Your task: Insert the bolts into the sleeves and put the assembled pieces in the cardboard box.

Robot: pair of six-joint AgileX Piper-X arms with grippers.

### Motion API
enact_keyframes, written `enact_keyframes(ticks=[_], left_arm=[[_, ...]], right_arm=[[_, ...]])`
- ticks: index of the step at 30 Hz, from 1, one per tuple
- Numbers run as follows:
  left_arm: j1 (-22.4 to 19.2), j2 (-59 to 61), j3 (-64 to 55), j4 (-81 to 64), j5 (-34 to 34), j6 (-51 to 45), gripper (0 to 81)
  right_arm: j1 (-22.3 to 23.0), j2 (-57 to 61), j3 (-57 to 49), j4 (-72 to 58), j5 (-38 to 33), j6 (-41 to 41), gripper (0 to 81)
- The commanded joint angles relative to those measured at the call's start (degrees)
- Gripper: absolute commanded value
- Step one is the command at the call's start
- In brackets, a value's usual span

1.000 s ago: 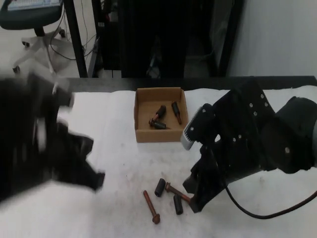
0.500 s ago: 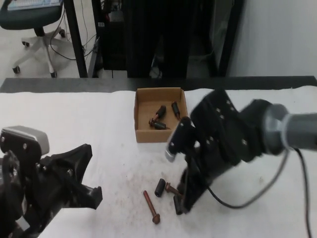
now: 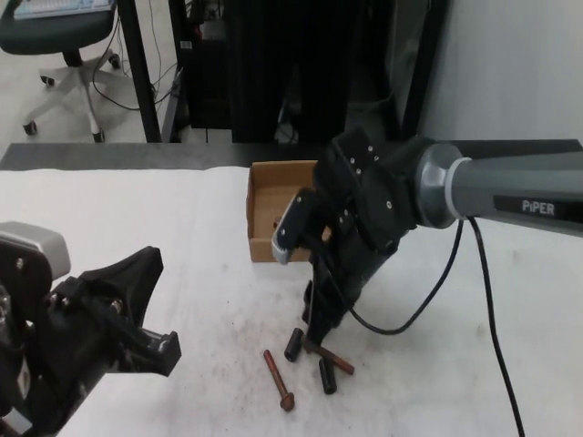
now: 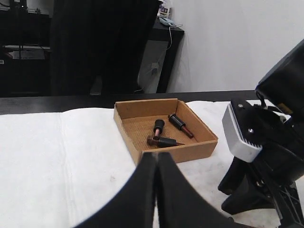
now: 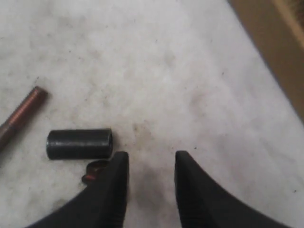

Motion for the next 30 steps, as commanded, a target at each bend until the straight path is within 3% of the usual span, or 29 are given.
enact_keyframes(ticks=[1, 22, 30], left_arm=[[0.02, -0.68, -0.32, 0.53, -0.28, -0.49, 0.1], [0.02, -0.68, -0.32, 3.33, -0.28, -0.49, 0.1], [0.02, -0.68, -0.32, 4.25, -0.28, -0.49, 0.1]], right_arm=[[0.08, -0.21, -0.60, 1.34, -0.12, -0.62, 31.2], [0.08, -0.21, -0.45, 5.71, -2.97, -1.50, 31.2], [0.87, -0.21, -0.46, 4.58, -2.97, -6.10, 31.2]])
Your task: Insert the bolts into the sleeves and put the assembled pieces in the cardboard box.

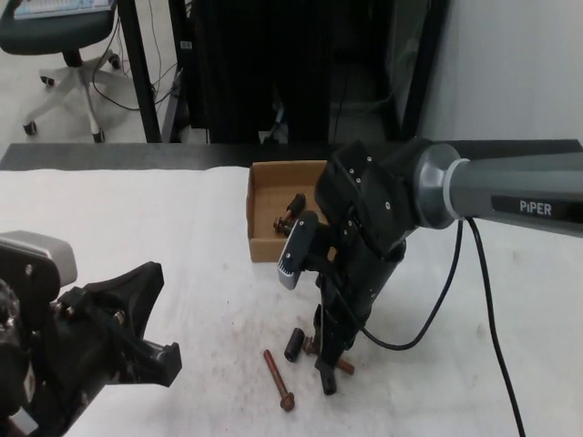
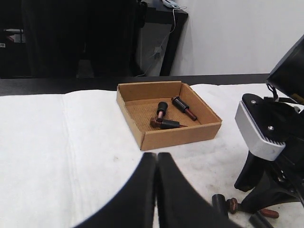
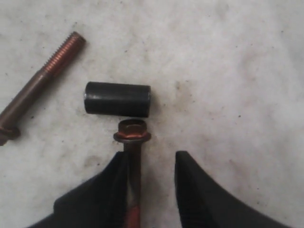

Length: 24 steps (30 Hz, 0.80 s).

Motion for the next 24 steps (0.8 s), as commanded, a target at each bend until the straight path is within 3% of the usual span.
enact_keyframes(ticks=[1, 14, 24], left_arm=[[0.02, -0.68, -0.32, 0.72, -0.28, -0.49, 0.1], [0.02, -0.68, -0.32, 1.64, -0.28, -0.49, 0.1], [0.02, -0.68, -0.32, 1.64, -0.28, -0.49, 0.1]], right_arm=[[0.87, -0.21, -0.39, -1.00, -0.91, -2.11, 31.2], [3.77, 2.64, -0.27, 0.14, 0.92, -2.09, 31.2], [2.77, 2.64, -0.27, 6.86, 4.93, -2.14, 31.2]])
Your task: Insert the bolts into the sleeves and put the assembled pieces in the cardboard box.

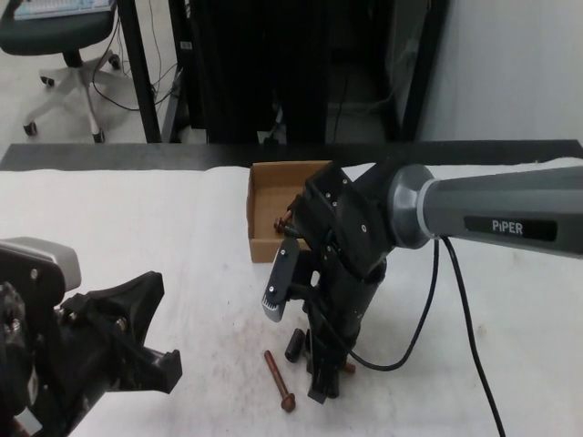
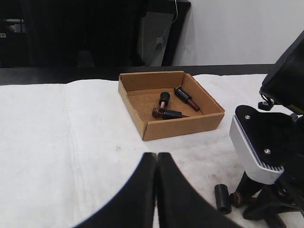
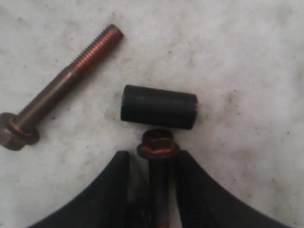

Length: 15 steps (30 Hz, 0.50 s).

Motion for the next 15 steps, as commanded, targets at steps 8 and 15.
enact_keyframes(ticks=[8, 15], left_arm=[[0.02, -0.68, -0.32, -0.05, -0.28, -0.49, 0.1], [0.02, -0.68, -0.32, -0.05, -0.28, -0.49, 0.1]], right_arm=[[-1.12, 0.33, 0.34, 1.68, 0.93, -0.68, 31.2], [-0.35, 0.33, 0.34, -1.88, 0.93, -0.68, 31.2]])
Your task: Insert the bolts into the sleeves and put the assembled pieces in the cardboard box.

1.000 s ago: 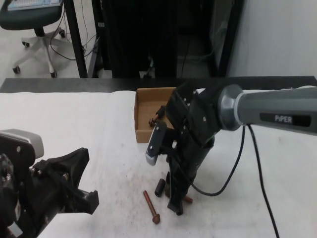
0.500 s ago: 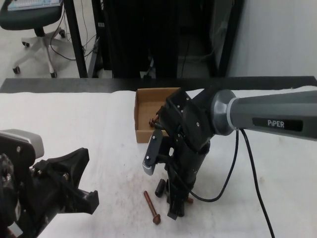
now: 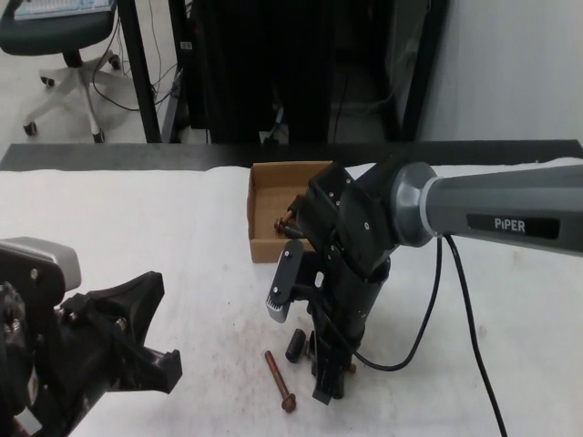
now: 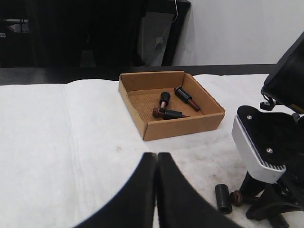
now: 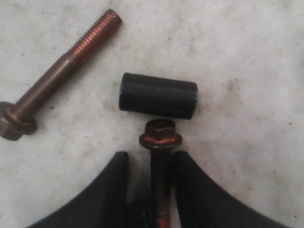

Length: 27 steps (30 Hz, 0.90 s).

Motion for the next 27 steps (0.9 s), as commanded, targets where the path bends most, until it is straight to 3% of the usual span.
enact_keyframes(ticks=[1, 16, 22, 27], left_arm=[[0.02, -0.68, -0.32, -0.05, -0.28, -0.49, 0.1], [0.02, -0.68, -0.32, -0.05, -0.28, -0.49, 0.1], [0.02, -0.68, -0.32, -0.05, -0.28, -0.49, 0.1], [0.02, -0.68, -0.32, -0.05, -0.28, -0.49, 0.1]], right_arm=[[0.09, 0.33, 0.36, -1.64, 0.95, -0.31, 31.2], [0.05, 0.33, 0.36, -2.91, 0.95, -1.80, 30.8], [0.05, 0.33, 0.36, -3.09, 0.95, -1.80, 23.6], [0.05, 0.33, 0.36, -5.50, 0.95, -1.80, 23.7]])
